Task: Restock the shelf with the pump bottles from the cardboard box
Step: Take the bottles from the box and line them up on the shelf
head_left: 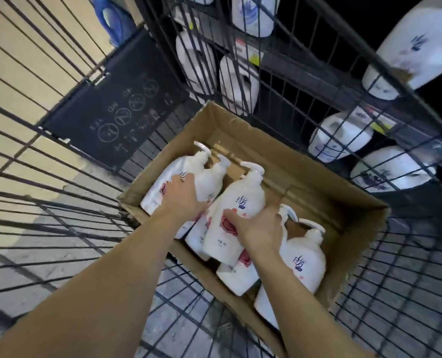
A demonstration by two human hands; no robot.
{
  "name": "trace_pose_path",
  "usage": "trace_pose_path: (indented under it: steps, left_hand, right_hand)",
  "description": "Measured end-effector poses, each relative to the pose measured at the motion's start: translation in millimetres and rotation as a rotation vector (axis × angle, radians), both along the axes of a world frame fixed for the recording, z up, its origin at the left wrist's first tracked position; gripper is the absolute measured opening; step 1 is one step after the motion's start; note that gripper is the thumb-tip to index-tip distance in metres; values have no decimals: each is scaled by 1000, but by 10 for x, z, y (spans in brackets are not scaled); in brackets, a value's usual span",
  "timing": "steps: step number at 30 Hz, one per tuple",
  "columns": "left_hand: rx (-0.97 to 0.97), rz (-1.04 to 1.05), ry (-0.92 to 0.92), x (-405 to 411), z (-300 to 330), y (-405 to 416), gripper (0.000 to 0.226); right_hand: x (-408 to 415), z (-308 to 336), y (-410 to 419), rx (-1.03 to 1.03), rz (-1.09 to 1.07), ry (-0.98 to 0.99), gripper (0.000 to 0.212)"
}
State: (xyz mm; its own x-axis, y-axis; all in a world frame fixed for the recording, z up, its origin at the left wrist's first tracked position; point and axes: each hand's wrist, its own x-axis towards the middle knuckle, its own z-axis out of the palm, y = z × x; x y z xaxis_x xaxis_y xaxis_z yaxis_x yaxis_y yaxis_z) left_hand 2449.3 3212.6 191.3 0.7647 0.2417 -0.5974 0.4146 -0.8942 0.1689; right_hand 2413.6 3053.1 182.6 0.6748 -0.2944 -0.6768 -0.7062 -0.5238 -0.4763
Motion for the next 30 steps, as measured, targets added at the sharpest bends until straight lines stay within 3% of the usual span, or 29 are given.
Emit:
trace_pose_path:
  steps: [3,6,10,13,16,20,23,30]
  left_hand:
    - [-66,60,-2,8,25,-12,65]
    - [-9,20,-4,-3,16,-30,78]
    - [-85,15,-68,-20,204,-46,63]
    - [-113,-29,-47,44,606,-38,85]
    - [-242,1,-87,48,1207,-69,79]
    - [-537,-32,-282,-122,2150,-399,46]
    - [-646,-37,-339,-282,2854,-748,56]
    - [-862,-116,-423,-467,3998,-1910,56]
  right_hand:
    - [58,5,90,147,-64,-29,90]
    - [131,-11,56,295,-129,-12,93]
    - [115,108,-92,323,-139,-82,86]
    - [71,391,-228,327,-100,-182,81]
    - [-23,977,-450,302,-39,-338,78]
    - [-249,1875,-868,304,-93,-451,76]
    - [-424,2517,-1257,339,-169,-545,75]
    - [-895,3781,-2353,265,-286,-798,73]
